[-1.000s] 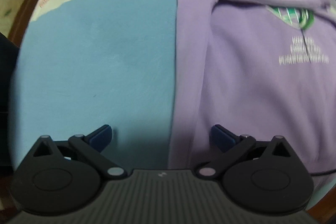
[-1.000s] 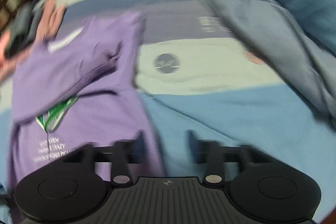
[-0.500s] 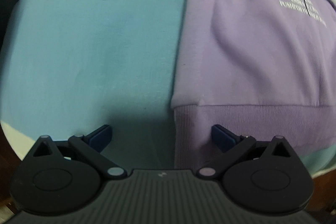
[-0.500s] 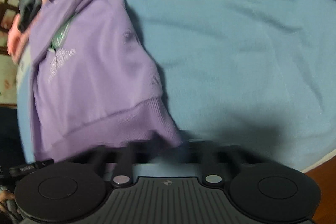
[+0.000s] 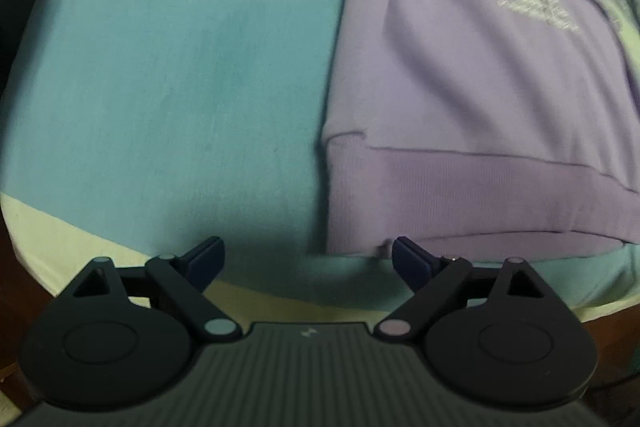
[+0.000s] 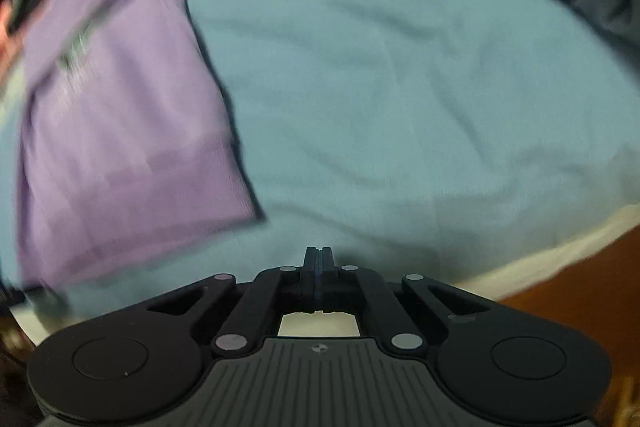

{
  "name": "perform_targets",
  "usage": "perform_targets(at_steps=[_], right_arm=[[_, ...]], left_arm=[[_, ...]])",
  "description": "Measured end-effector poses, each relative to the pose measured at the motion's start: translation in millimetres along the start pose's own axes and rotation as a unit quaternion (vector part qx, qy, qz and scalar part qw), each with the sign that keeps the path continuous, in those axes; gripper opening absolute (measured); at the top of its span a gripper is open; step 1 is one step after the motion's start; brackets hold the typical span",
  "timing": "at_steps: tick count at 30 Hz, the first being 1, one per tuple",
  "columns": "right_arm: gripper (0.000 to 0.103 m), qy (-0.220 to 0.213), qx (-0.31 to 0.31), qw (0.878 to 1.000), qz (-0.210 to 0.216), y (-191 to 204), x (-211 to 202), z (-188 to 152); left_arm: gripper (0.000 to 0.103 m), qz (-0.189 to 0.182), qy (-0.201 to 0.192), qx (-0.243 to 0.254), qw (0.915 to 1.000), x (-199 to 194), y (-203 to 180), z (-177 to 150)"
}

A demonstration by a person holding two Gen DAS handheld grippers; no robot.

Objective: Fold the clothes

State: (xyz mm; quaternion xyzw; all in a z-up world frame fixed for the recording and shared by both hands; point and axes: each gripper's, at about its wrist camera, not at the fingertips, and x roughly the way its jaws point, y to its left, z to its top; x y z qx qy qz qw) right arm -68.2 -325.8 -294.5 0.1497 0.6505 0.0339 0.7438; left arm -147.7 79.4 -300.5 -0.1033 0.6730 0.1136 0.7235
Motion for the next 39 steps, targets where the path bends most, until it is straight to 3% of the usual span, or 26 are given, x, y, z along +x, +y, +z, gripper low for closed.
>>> perform_targets(at_steps=[5,7,9,11,14,17,20,22,23,26,30,33,36,39], right_arm=[[0.016,-0.047,-0.083,0.992,0.083,70,-12,50],[0.023,-0.061,-0.126,0.982,0.125,117,-4,72],[0.038,-0.072,-0.165,0.969,0.169,167,8,92],[0.039,-0.071,-0.192,0.957,0.207,220,27,98],[0.038,-0.078,-0.210,0.945,0.239,291,66,104],[0.039,-0.063,-0.172,0.957,0.225,333,111,107],[0.036,-0.043,-0.089,0.970,0.224,352,149,110],[0.025,-0.043,-0.042,0.969,0.238,356,160,111],[0.013,-0.039,-0.025,0.968,0.246,359,164,112],[0.014,-0.026,0.005,0.959,0.282,368,171,107],[0.015,0.025,0.007,0.939,0.343,382,182,103],[0.015,0.038,-0.047,0.950,0.305,399,189,103],[0.015,0.053,-0.046,0.961,0.269,408,195,104],[0.015,0.051,-0.064,0.967,0.240,417,176,103]], left_arm=[[0.097,-0.024,-0.042,-0.002,0.9988,-27,-6,8],[0.097,-0.030,-0.059,-0.003,0.9978,-36,-8,15],[0.098,-0.037,-0.072,-0.003,0.9967,-44,-12,27],[0.099,-0.046,-0.081,-0.003,0.9956,-52,-18,44],[0.099,-0.045,-0.089,-0.001,0.9950,-57,6,46],[0.099,-0.038,-0.099,-0.003,0.9944,-56,47,64],[0.101,-0.032,-0.104,-0.010,0.9940,-66,79,77],[0.101,-0.018,-0.105,-0.008,0.9942,-65,107,95],[0.101,-0.013,-0.106,-0.008,0.9943,-62,116,104],[0.101,-0.010,-0.100,-0.022,0.9947,-58,145,114],[0.101,-0.030,-0.084,-0.063,0.9940,-43,163,127],[0.101,-0.039,-0.072,-0.061,0.9948,-44,162,134],[0.101,-0.043,-0.065,-0.034,0.9964,-38,152,136],[0.101,-0.049,-0.066,-0.014,0.9965,-41,142,132]])
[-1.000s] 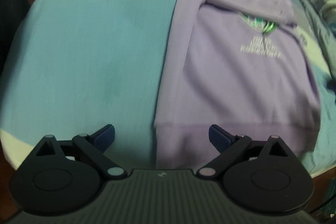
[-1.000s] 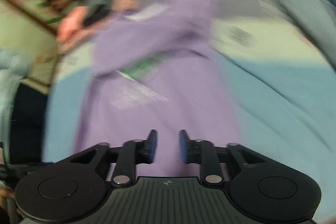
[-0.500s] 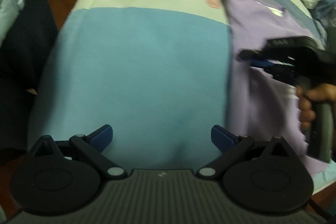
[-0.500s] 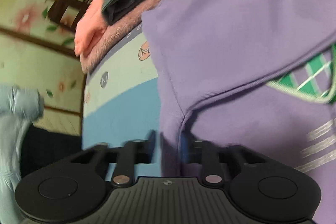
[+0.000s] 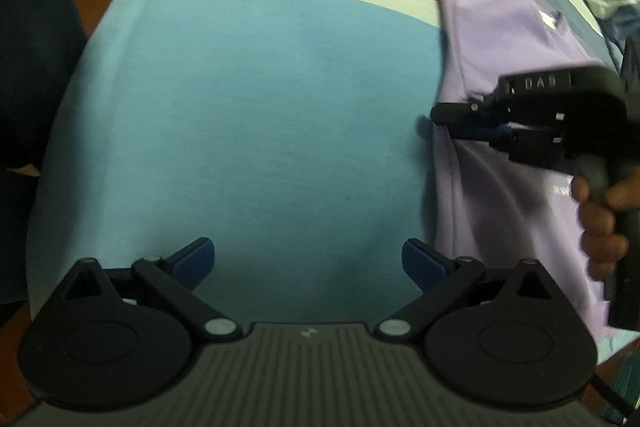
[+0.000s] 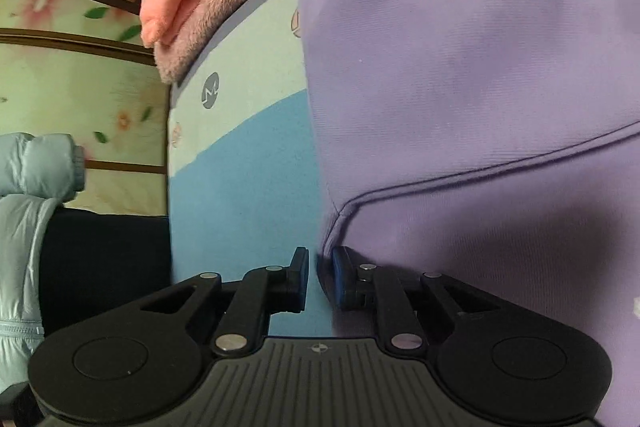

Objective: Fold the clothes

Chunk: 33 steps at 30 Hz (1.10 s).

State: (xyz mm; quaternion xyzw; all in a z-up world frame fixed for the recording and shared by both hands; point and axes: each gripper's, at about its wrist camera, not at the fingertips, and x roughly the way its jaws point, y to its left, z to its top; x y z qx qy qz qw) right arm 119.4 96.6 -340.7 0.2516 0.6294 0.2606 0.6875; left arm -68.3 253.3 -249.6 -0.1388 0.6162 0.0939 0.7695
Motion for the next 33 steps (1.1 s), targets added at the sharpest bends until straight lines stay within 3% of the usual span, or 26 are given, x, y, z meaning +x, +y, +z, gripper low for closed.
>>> perform_targets(at_steps=[4,8,13,16,18,20,22,23,27,31,33], right_arm=[[0.016,-0.022,-0.116,0.993,-0.011,36,-35,0],[0.017,-0.099,-0.251,0.962,-0.031,58,-58,38],[0.018,-0.112,-0.329,0.932,-0.099,51,-37,116],[0.025,-0.085,-0.373,0.914,-0.135,48,-14,149],[0.030,-0.039,-0.383,0.912,-0.143,44,3,167],[0.029,0.000,-0.364,0.922,-0.135,39,15,178],[0.014,0.033,-0.331,0.936,-0.117,35,22,185],[0.008,0.033,-0.335,0.935,-0.107,38,21,185],[0.007,0.003,-0.363,0.930,-0.051,62,10,180],[0.006,0.004,-0.390,0.917,-0.088,75,28,182],[0.008,0.010,-0.375,0.921,-0.105,73,38,185]], left_arm=[[0.101,-0.012,0.002,-0.010,0.9999,7,2,1],[0.101,-0.015,-0.002,-0.032,0.9994,11,8,-2],[0.101,-0.010,-0.002,-0.044,0.9990,8,16,-8],[0.102,-0.012,-0.003,-0.053,0.9985,7,20,-11],[0.102,-0.013,-0.003,-0.060,0.9981,12,23,-10],[0.102,-0.011,0.002,-0.064,0.9979,14,22,-12],[0.102,-0.009,0.007,-0.070,0.9975,16,21,-14],[0.102,-0.012,0.007,-0.072,0.9973,16,21,-14],[0.102,-0.016,0.009,-0.071,0.9973,17,17,-14],[0.102,-0.013,0.011,-0.066,0.9976,21,11,-10],[0.102,-0.016,0.009,-0.064,0.9978,22,8,-9]])
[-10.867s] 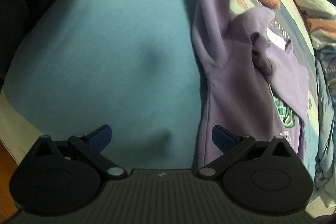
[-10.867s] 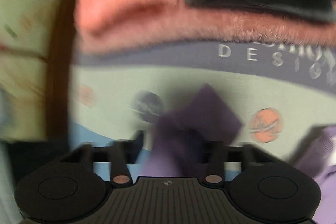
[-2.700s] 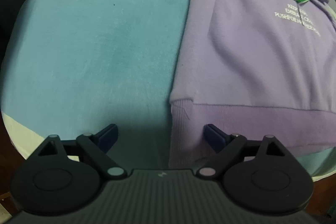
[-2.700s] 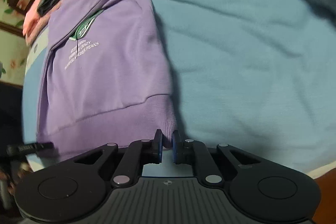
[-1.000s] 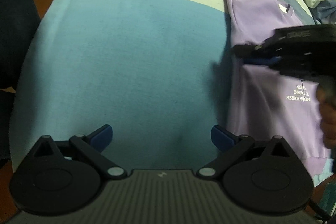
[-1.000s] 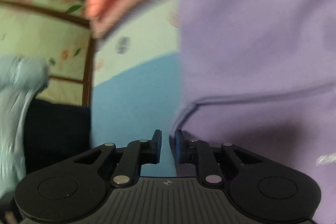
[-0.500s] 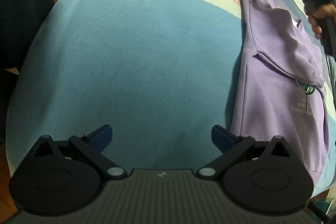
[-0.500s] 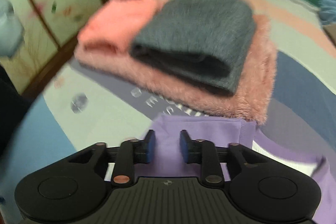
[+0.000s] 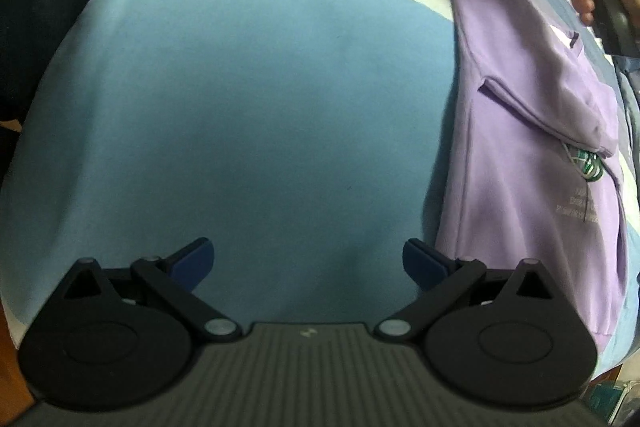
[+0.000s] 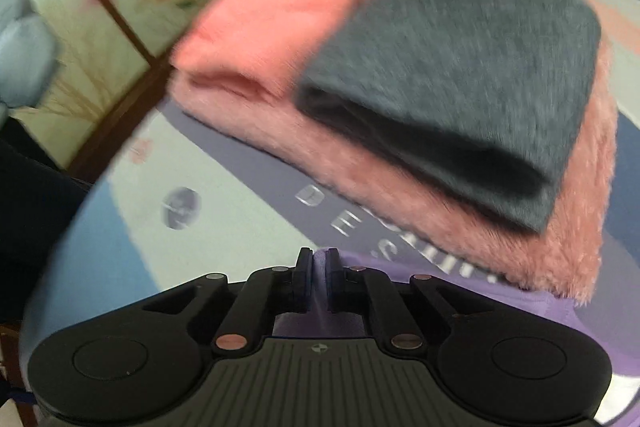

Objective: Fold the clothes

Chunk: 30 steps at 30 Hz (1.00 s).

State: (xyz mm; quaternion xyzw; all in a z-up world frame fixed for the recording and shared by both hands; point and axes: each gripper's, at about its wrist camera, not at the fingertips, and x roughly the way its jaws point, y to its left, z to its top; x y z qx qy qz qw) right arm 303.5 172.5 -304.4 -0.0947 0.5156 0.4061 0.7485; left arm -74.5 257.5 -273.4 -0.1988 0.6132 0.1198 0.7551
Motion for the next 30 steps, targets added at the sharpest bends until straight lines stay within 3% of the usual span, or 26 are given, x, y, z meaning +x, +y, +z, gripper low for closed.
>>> perform_targets(at_steps=[2,5,8,10,12,16,20,24,30], right_arm=[[0.012,-0.019,0.015,1.000,0.000,0,-7,1],[0.018,-0.113,0.056,0.992,0.007,-6,-51,-4],[0.029,-0.201,0.157,0.967,-0.029,-33,-114,-34],[0.029,-0.220,0.221,0.947,-0.079,-55,-152,-69],[0.029,-0.205,0.256,0.936,-0.131,-72,-178,-112],[0.032,-0.136,0.298,0.919,-0.219,-98,-212,-207],[0.032,-0.103,0.348,0.900,-0.242,-109,-232,-277],[0.035,-0.118,0.382,0.884,-0.243,-108,-236,-306],[0.037,-0.104,0.374,0.891,-0.235,-122,-216,-315]], left_arm=[[0.102,-0.001,-0.004,0.010,0.9999,-3,-6,0],[0.102,-0.002,-0.008,0.019,0.9998,-5,-13,1],[0.102,-0.004,-0.011,0.020,0.9997,-7,-21,3],[0.102,-0.006,-0.013,0.022,0.9997,-7,-27,5],[0.102,-0.010,-0.014,0.030,0.9994,-5,-36,5],[0.102,-0.015,-0.009,0.046,0.9988,1,-55,3],[0.102,-0.015,0.001,0.074,0.9972,6,-81,-2],[0.102,-0.019,0.002,0.116,0.9931,1,-116,-6],[0.102,-0.031,-0.008,0.161,0.9864,-7,-166,-12]])
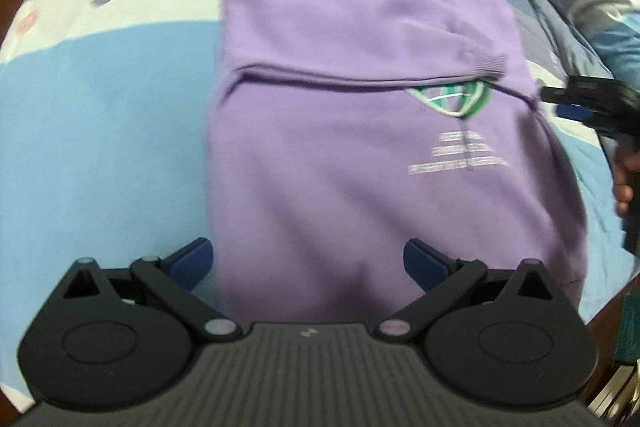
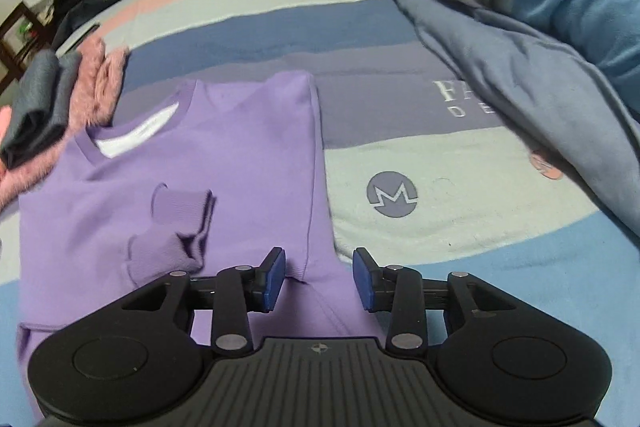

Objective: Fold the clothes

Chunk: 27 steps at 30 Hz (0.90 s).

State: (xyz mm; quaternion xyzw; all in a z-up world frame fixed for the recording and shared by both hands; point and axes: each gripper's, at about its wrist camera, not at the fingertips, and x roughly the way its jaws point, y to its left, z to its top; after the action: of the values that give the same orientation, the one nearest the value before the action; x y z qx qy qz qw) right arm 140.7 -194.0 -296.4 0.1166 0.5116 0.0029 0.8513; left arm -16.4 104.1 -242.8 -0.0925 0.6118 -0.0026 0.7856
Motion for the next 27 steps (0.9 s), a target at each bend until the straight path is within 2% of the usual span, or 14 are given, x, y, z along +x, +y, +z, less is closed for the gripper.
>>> perform_targets(at_steps=[2,3,4,5,6,9,11,13,14,17,18,20,24,27], right_arm=[[0.036,0.015,0.025,0.999,0.024,-7,11,1],[0.026,0.022,0.041,0.998,0.034,-12,15,2],[0.020,0.032,0.042,0.998,0.037,-14,19,3],[0.015,0.035,0.033,0.998,0.034,-14,19,5],[0.005,0.033,0.021,0.999,0.029,-14,16,6],[0.004,0.012,0.008,1.000,0.007,-19,-3,12],[0.000,0.036,0.031,0.999,-0.009,-35,5,11],[0.000,0.049,0.039,0.997,-0.035,-48,10,8],[0.000,0.046,0.041,0.998,-0.034,-51,7,8],[0.001,0.023,0.044,0.999,-0.009,-53,-9,8],[0.008,0.015,0.045,0.999,0.000,-54,-15,8],[0.013,0.002,0.037,0.999,0.023,-50,-25,9],[0.019,-0.027,-0.056,0.993,0.101,2,-33,9],[0.023,-0.050,-0.167,0.974,0.145,57,-26,5]], left_arm=[[0.102,-0.002,-0.004,0.004,1.0000,1,-13,5],[0.102,-0.003,-0.005,0.004,1.0000,1,-17,6],[0.102,-0.004,-0.005,0.005,1.0000,3,-22,7],[0.102,-0.005,-0.006,0.006,1.0000,4,-26,8],[0.102,-0.005,-0.006,0.009,0.9999,5,-30,9],[0.102,-0.003,-0.007,0.016,0.9998,8,-42,6],[0.102,-0.004,-0.005,0.014,0.9999,9,-46,3],[0.102,0.001,0.002,0.007,1.0000,10,-48,-1],[0.102,0.002,0.003,0.004,1.0000,10,-48,-2],[0.102,0.006,0.006,0.000,1.0000,8,-50,-6],[0.102,0.010,0.007,-0.001,0.9999,9,-50,-7],[0.102,0.014,0.010,-0.007,0.9998,11,-50,-9],[0.102,0.020,0.010,-0.017,0.9996,12,-52,-13],[0.102,0.023,0.009,-0.017,0.9996,9,-57,-15]])
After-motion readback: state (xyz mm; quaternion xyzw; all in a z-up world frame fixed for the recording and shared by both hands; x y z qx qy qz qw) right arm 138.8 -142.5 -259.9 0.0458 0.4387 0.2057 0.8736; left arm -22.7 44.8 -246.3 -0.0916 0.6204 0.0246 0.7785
